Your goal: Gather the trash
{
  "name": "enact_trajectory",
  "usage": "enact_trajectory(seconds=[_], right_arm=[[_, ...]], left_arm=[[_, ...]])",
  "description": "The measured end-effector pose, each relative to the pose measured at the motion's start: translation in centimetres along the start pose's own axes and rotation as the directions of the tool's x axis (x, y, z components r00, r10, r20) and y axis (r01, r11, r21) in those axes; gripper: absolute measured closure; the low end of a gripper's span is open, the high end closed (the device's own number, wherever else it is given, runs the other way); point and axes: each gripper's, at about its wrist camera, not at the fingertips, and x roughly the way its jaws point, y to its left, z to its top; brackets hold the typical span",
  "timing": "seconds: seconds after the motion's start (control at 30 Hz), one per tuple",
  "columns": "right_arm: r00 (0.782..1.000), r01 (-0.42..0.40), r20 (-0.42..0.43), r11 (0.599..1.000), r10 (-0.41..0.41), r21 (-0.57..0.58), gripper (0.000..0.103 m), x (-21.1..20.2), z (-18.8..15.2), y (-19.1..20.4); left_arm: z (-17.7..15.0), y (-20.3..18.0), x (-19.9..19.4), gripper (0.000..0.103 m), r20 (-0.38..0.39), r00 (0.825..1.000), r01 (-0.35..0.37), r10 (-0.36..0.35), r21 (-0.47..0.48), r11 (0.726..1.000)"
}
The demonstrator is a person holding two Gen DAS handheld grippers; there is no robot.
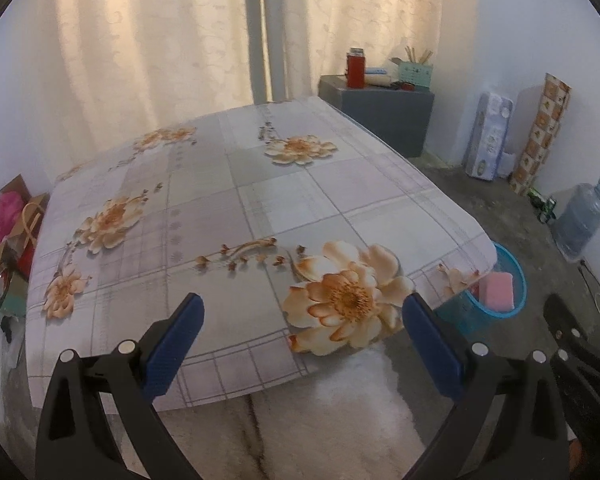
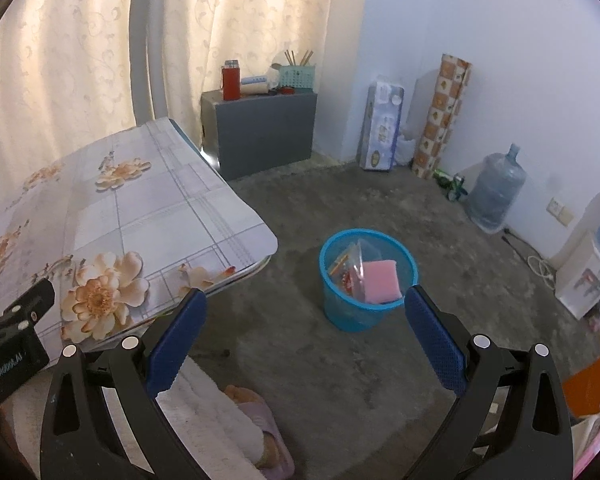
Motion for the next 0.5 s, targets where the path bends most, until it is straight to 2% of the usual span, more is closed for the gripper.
enact_trajectory(seconds=[0.5], right_arm=[[0.999, 0.037, -0.002, 0.999, -0.037, 0.014, 0.008, -0.3, -0.4, -1.2]], left_arm=[[-0.6, -1.1, -0.2, 0.006, -0.027, 0.999, 0.037, -0.036, 0.015, 0.999]])
